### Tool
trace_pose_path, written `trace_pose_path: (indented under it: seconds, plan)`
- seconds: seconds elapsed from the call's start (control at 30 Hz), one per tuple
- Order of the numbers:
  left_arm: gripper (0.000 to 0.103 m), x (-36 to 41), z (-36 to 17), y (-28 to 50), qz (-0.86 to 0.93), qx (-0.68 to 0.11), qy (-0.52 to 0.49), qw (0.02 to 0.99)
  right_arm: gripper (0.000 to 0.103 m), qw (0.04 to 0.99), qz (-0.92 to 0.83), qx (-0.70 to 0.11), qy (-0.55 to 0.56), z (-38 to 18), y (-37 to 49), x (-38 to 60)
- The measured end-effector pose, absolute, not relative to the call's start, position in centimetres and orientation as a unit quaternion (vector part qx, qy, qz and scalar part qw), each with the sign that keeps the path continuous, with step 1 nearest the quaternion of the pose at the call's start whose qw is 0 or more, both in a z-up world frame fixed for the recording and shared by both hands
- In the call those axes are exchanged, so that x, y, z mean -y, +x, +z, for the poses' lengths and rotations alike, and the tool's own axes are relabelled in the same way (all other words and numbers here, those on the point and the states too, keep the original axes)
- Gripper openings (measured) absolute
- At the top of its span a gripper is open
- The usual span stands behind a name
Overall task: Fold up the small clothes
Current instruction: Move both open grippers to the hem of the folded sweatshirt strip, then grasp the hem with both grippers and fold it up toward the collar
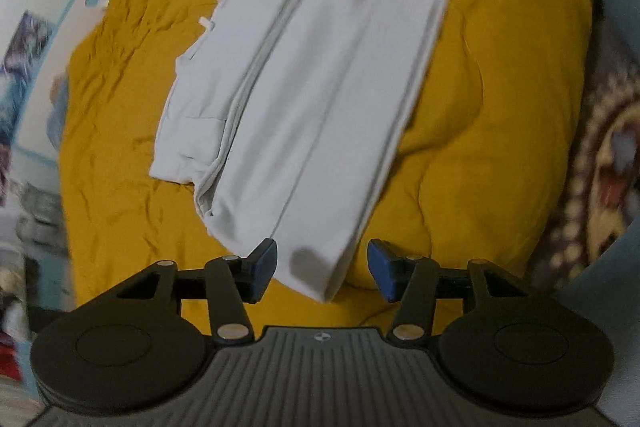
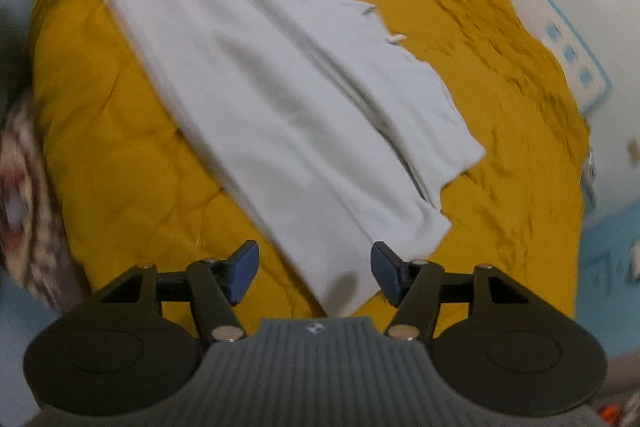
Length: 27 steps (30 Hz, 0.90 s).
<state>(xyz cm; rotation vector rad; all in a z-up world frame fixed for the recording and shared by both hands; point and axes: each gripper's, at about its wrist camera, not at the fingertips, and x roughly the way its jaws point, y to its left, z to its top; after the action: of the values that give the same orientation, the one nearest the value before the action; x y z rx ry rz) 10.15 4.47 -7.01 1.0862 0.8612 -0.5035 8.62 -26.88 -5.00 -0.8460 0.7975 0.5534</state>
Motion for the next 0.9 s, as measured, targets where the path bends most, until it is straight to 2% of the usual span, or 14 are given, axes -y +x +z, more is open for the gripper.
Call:
trace_pose_path:
  seconds: [0.07, 0.17, 0.33, 0.37, 0.43, 0.5, 0.53, 0.57, 0.6, 0.63, 0.77, 0.87, 0.9]
  plan:
    - [0.065, -4.2, -8.1, 9.8, -0.221, -0.379, 0.514, 0.738, 0.058, 0.781, 0.260, -0.362, -0.437, -6.0, 7.8, 26.4]
    - [0.077, -3.9, -9.4, 9.5, -0.200, -0.346, 0.548, 0.735, 0.058, 0.758, 0.251, -0.341, -0.496, -7.8, 7.0, 26.0]
    - [0.077, -3.5, -11.3, 9.6, -0.177, -0.325, 0.560, 0.742, 0.058, 0.747, 0.241, -0.309, -0.537, -10.1, 6.4, 25.8]
    - [0.073, -3.6, -11.2, 9.4, -0.177, -0.323, 0.559, 0.743, 0.058, 0.746, 0.239, -0.303, -0.543, -10.3, 6.1, 25.8]
    - [0.059, -3.7, -10.8, 9.5, -0.179, -0.326, 0.545, 0.751, 0.057, 0.750, 0.231, -0.294, -0.545, -10.2, 5.7, 25.8]
    - [0.030, -3.9, -10.4, 9.9, -0.172, -0.329, 0.527, 0.764, 0.052, 0.759, 0.224, -0.297, -0.534, -10.0, 5.9, 26.0]
    - [0.024, -3.8, -10.2, 10.1, -0.163, -0.327, 0.524, 0.769, 0.050, 0.762, 0.223, -0.300, -0.529, -9.9, 5.9, 26.0]
    - [0.014, -3.8, -9.9, 10.3, -0.155, -0.327, 0.521, 0.773, 0.041, 0.764, 0.221, -0.302, -0.525, -9.8, 5.8, 25.9]
    - [0.010, -3.8, -9.4, 10.6, -0.150, -0.328, 0.512, 0.780, 0.019, 0.766, 0.210, -0.301, -0.527, -9.7, 6.1, 26.0]
    - [0.008, -3.8, -8.8, 11.0, -0.152, -0.334, 0.495, 0.788, 0.013, 0.766, 0.196, -0.299, -0.534, -9.8, 6.5, 26.1]
    - [0.007, -4.4, -5.4, 11.9, -0.149, -0.342, 0.423, 0.826, 0.012, 0.767, 0.198, -0.310, -0.526, -9.4, 7.2, 26.5]
    - [0.007, -5.3, -2.1, 12.9, -0.144, -0.349, 0.352, 0.856, 0.000, 0.759, 0.200, -0.307, -0.539, -9.5, 6.9, 26.5]
    - [0.006, -5.6, -1.1, 13.3, -0.143, -0.350, 0.332, 0.864, 0.000, 0.759, 0.198, -0.303, -0.542, -9.3, 6.6, 26.5]
